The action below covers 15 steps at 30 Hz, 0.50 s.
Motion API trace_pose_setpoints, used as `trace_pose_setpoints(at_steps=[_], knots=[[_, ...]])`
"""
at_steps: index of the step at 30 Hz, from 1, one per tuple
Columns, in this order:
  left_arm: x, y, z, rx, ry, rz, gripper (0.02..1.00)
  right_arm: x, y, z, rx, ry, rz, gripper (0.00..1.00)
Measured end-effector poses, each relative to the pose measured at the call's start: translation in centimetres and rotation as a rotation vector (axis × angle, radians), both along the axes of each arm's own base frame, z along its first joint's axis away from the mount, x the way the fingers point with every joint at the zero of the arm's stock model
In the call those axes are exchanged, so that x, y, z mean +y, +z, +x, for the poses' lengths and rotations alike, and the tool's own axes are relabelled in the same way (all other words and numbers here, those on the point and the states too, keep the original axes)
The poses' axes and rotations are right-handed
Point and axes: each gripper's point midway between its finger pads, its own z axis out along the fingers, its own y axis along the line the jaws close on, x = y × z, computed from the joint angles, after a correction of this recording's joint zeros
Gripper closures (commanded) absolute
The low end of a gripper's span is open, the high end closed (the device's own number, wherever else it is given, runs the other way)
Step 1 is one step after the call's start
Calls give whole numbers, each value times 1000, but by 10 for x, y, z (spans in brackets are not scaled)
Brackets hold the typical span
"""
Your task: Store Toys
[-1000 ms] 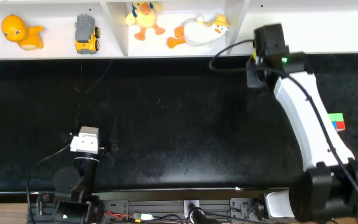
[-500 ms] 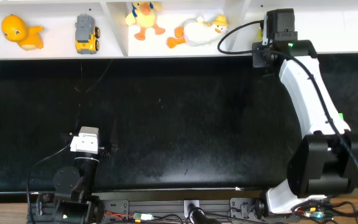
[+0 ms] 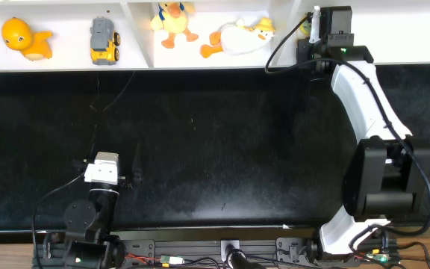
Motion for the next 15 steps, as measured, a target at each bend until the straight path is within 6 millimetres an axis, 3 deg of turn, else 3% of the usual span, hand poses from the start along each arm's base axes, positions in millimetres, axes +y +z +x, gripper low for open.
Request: trace_pose_setpoints(at_steps=[6, 10, 15], knots=[[0, 0, 0, 0, 0, 0, 20, 1, 0, 1, -1, 4, 7, 783], [0, 0, 0, 0, 0, 0, 20, -1, -1, 0, 6, -4, 11, 575], [0, 0, 0, 0, 0, 0, 20, -1, -2, -1, 16, -4, 17, 474]])
